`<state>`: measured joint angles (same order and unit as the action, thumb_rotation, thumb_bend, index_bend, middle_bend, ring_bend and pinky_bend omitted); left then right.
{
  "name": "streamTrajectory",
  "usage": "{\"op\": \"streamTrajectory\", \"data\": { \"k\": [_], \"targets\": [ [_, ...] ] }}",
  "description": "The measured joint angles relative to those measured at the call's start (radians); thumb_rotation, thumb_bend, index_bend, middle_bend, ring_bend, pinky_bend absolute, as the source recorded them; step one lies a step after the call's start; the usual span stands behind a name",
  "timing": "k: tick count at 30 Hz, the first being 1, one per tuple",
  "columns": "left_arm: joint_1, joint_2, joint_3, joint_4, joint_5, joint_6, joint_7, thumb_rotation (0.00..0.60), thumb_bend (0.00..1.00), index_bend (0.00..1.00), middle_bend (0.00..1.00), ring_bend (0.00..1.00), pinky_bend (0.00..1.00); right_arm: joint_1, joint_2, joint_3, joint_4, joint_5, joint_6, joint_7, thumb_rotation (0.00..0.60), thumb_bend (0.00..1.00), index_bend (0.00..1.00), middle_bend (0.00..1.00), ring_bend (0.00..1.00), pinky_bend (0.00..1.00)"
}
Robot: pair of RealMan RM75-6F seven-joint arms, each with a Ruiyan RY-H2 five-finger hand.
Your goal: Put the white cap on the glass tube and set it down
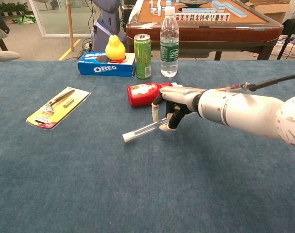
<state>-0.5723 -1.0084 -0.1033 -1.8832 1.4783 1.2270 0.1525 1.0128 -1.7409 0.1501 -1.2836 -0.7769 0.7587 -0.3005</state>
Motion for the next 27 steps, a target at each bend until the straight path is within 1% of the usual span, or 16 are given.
{"op": "streamTrajectory", "data": {
  "k": [2, 6, 10, 14, 17, 20, 23, 25, 27],
  "targets": [
    [0.003, -0.001, 0.001, 0.005, 0.003, 0.0, -0.004, 0.6, 0.25, 0.07, 0.93, 0.97, 1.0, -0.003, -0.004, 0.002, 0.005, -0.002, -0.004, 0.002, 0.6, 0.27, 0.58, 1.0, 1.0, 1.0],
    [0.009, -0.004, 0.0, 0.014, 0.004, -0.005, -0.008, 0.6, 0.25, 0.07, 0.93, 0.97, 1.0, -0.007, -0.017, 0.006, 0.018, -0.006, -0.007, -0.002, 0.6, 0.22, 0.49, 1.0, 1.0, 1.0],
    [0.012, -0.006, -0.001, 0.019, 0.001, -0.011, -0.01, 0.6, 0.25, 0.07, 0.94, 0.97, 1.0, -0.013, -0.019, 0.013, 0.019, -0.011, -0.007, -0.001, 0.6, 0.21, 0.45, 1.0, 1.0, 1.0],
    [0.021, -0.008, -0.003, 0.029, -0.009, -0.01, -0.014, 0.6, 0.25, 0.07, 0.94, 0.97, 1.0, -0.026, 0.007, 0.024, -0.01, -0.03, 0.013, 0.011, 0.6, 0.21, 0.44, 1.0, 1.0, 1.0],
    [0.033, -0.008, -0.003, 0.044, -0.019, -0.004, -0.023, 0.6, 0.25, 0.07, 0.92, 0.95, 1.0, -0.043, 0.059, 0.029, -0.059, -0.052, 0.041, 0.014, 0.6, 0.21, 0.44, 1.0, 1.0, 1.0],
    [0.051, -0.013, -0.005, 0.067, -0.032, 0.017, -0.029, 0.6, 0.25, 0.11, 0.9, 0.93, 1.0, -0.074, 0.142, 0.03, -0.137, -0.083, 0.09, 0.014, 0.6, 0.22, 0.44, 0.99, 1.0, 1.0],
    [0.072, -0.025, -0.006, 0.089, -0.058, 0.037, -0.025, 0.6, 0.25, 0.2, 0.89, 0.92, 1.0, -0.12, 0.244, 0.024, -0.228, -0.121, 0.154, 0.014, 0.6, 0.27, 0.45, 0.92, 0.99, 1.0],
    [0.086, -0.033, -0.006, 0.104, -0.073, 0.045, -0.02, 0.6, 0.25, 0.22, 0.87, 0.9, 1.0, -0.157, 0.321, 0.014, -0.29, -0.147, 0.196, 0.008, 0.6, 0.3, 0.46, 0.86, 0.95, 1.0],
    [0.105, -0.041, -0.004, 0.122, -0.089, 0.057, -0.016, 0.6, 0.25, 0.23, 0.84, 0.86, 1.0, -0.198, 0.399, 0.001, -0.354, -0.172, 0.243, 0.002, 0.6, 0.32, 0.48, 0.81, 0.9, 1.0]
  ]
}}
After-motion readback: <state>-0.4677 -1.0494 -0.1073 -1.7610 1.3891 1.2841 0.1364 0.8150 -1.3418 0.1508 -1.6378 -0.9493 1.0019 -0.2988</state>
